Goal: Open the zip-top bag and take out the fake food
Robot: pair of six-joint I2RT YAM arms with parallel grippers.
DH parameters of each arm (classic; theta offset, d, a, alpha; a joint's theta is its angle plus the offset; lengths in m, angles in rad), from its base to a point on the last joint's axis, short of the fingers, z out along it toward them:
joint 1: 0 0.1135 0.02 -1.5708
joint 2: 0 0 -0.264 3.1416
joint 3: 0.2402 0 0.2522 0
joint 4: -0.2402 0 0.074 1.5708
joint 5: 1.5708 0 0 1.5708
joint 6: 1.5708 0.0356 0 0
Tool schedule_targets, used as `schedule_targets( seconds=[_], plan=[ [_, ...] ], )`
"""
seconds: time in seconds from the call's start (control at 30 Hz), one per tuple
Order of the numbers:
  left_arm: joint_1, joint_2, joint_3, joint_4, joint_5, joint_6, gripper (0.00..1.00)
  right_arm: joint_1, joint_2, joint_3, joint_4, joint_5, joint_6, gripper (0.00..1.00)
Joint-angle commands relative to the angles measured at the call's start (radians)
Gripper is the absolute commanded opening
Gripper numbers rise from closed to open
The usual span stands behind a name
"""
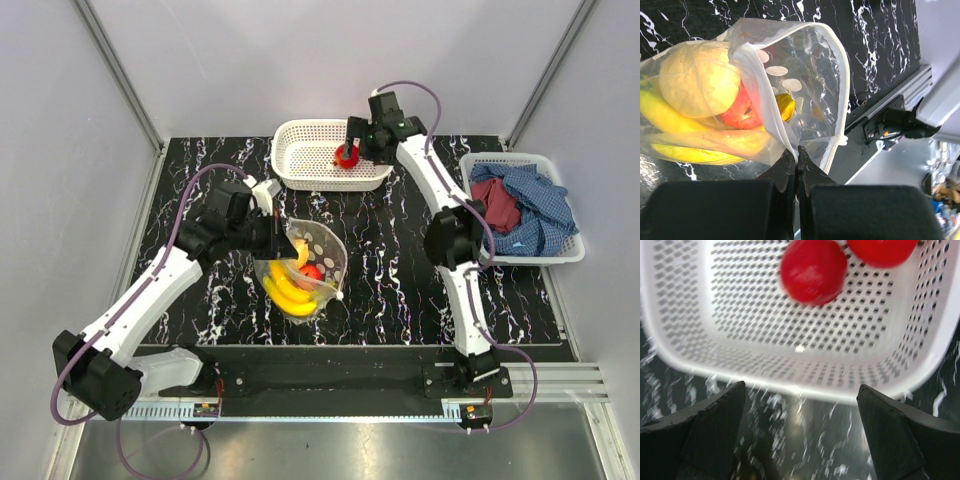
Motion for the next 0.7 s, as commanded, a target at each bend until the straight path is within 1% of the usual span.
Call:
schedule_targets(
  seconds=[0.0, 0.03, 0.1, 0.13, 0.17, 0.2, 0.23, 0.27, 0.3, 0.33, 0.37, 0.4, 0.43, 0.47, 0.5, 0.57, 0.63, 0.67],
  plan=[
    [0.005, 0.019, 0.061, 0.056, 0.010, -0.089, 0.00, 0.071, -0.319, -0.108, -0.134, -0.081, 0.043, 1.00],
    [0.005, 0.021, 0.064, 0.062, 0.016, -0.121, 0.00, 0.085, -0.388, -0.138, -0.156, -0.095, 0.050, 1.00],
    [0.005, 0.016, 0.056, 0.082, 0.027, -0.150, 0.00, 0.114, -0.462, -0.252, -0.182, -0.153, 0.035, 1.00],
    [0.005, 0.013, 0.055, 0.098, 0.029, -0.172, 0.00, 0.155, -0.538, -0.296, -0.181, -0.173, 0.024, 1.00],
    [0.005, 0.012, 0.052, 0.106, 0.030, -0.178, 0.00, 0.181, -0.582, -0.391, -0.181, -0.182, 0.018, 1.00],
    [0.004, 0.009, 0.049, 0.108, 0.030, -0.184, 0.00, 0.212, -0.625, -0.448, -0.147, -0.181, 0.012, 1.00],
    [0.005, 0.007, 0.049, 0.109, 0.029, -0.187, 0.00, 0.268, -0.715, -0.508, -0.118, -0.187, 0.009, 1.00],
    [0.005, 0.004, 0.045, 0.108, 0.027, -0.192, 0.00, 0.301, -0.758, -0.631, -0.083, -0.211, 0.012, 0.99],
    [0.004, -0.005, 0.042, 0.111, 0.024, -0.195, 0.00, 0.325, -0.801, -0.692, -0.013, -0.221, 0.041, 0.97],
    [0.005, -0.010, 0.032, 0.115, 0.021, -0.201, 0.00, 0.345, -0.871, -0.746, 0.020, -0.232, 0.062, 0.93],
    [0.005, -0.014, 0.026, 0.118, 0.019, -0.203, 0.00, 0.379, -0.901, -0.845, 0.051, -0.247, 0.085, 0.90],
    [0.005, -0.020, 0.022, 0.120, 0.016, -0.204, 0.00, 0.392, -0.925, -0.890, 0.101, -0.253, 0.121, 0.81],
    [0.005, -0.024, 0.019, 0.119, 0.015, -0.210, 0.00, 0.402, -0.964, -0.927, 0.124, -0.261, 0.132, 0.75],
    [0.005, -0.027, 0.012, 0.120, 0.015, -0.215, 0.00, 0.415, -0.976, -0.983, 0.144, -0.274, 0.139, 0.69],
    [0.005, -0.036, 0.007, 0.126, 0.018, -0.222, 0.00, 0.421, -0.984, -1.001, 0.163, -0.273, 0.144, 0.64],
    [0.004, -0.045, -0.007, 0.138, 0.016, -0.239, 0.00, 0.428, -0.989, -1.031, 0.180, -0.270, 0.139, 0.58],
    [0.005, -0.056, -0.016, 0.148, 0.022, -0.250, 0.00, 0.430, -0.973, -1.045, 0.204, -0.262, 0.150, 0.56],
    [0.005, -0.059, -0.019, 0.146, 0.022, -0.255, 0.00, 0.429, -0.967, -1.066, 0.220, -0.246, 0.185, 0.56]
  ],
)
